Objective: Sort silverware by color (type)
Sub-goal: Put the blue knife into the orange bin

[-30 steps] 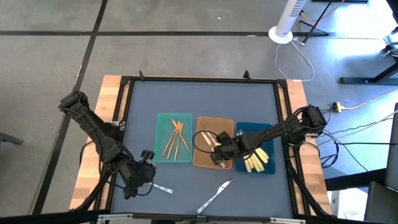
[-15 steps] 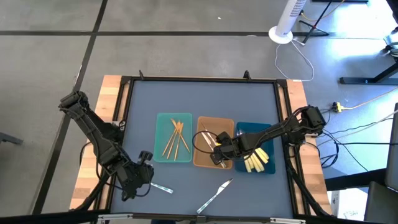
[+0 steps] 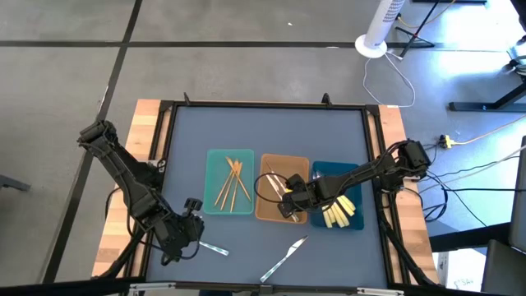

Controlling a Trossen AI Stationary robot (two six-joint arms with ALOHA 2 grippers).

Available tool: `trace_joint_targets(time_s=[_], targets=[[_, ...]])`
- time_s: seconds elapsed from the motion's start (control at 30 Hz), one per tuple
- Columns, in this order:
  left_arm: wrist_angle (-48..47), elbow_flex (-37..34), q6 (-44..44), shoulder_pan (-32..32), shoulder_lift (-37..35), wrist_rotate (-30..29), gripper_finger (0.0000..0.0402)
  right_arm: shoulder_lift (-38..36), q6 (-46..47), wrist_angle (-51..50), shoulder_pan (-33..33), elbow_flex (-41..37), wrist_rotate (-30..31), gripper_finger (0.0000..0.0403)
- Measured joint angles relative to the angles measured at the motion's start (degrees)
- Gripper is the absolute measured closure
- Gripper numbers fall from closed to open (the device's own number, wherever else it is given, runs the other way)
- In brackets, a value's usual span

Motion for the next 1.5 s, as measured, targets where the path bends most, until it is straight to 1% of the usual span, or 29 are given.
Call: trace_joint_targets(time_s=[0.1,0.3,0.43,0.63,0.83,0.93,1.0,1.07,1.2,1.37,1.5], targets=[[0.0,0.0,0.1,0.0,0.0,0.0,0.0292,0.0,-0.1,0.0,0.0,0.0,-0.4,0.0371],[2.3,0.0,-0.4,0.0,0.0,0.0,0.0292,0.0,-0.2,0.1,0.0,0.0,-0.1,0.0304],[4.7,0.0,-1.3,0.0,0.0,0.0,0.0292,0.0,-0.2,0.1,0.0,0.0,0.0,0.0284],[5.4,0.0,-8.1,0.1,0.0,0.1,0.0287,0.0,-0.2,0.1,0.0,0.0,0.0,0.0281],[5.4,0.0,-12.1,0.1,0.0,0.2,0.0252,0.0,-0.2,0.0,0.0,0.0,0.0,0.0281],[5.4,0.0,-12.1,0.1,0.6,-0.6,0.0235,0.0,-0.2,0.0,0.0,0.0,0.0,0.0281],[5.2,0.0,-11.8,-0.2,2.2,-1.3,0.0231,0.0,-0.2,0.1,0.0,0.0,0.0,0.0281],[5.3,0.0,-9.8,-0.5,4.3,-1.0,0.023,0.0,-0.2,0.3,0.0,0.0,0.0,0.0281],[5.2,0.0,-4.8,-1.1,9.6,1.5,0.0229,0.0,-0.2,1.2,0.0,0.0,-0.1,0.0281],[5.3,0.0,-4.5,-1.0,14.2,1.7,0.0232,-0.1,-0.2,1.3,0.0,0.0,-0.3,0.0281],[4.3,0.0,-4.5,-1.1,17.0,1.5,0.0232,-0.1,-0.2,1.3,0.0,0.0,-2.5,0.0281]])
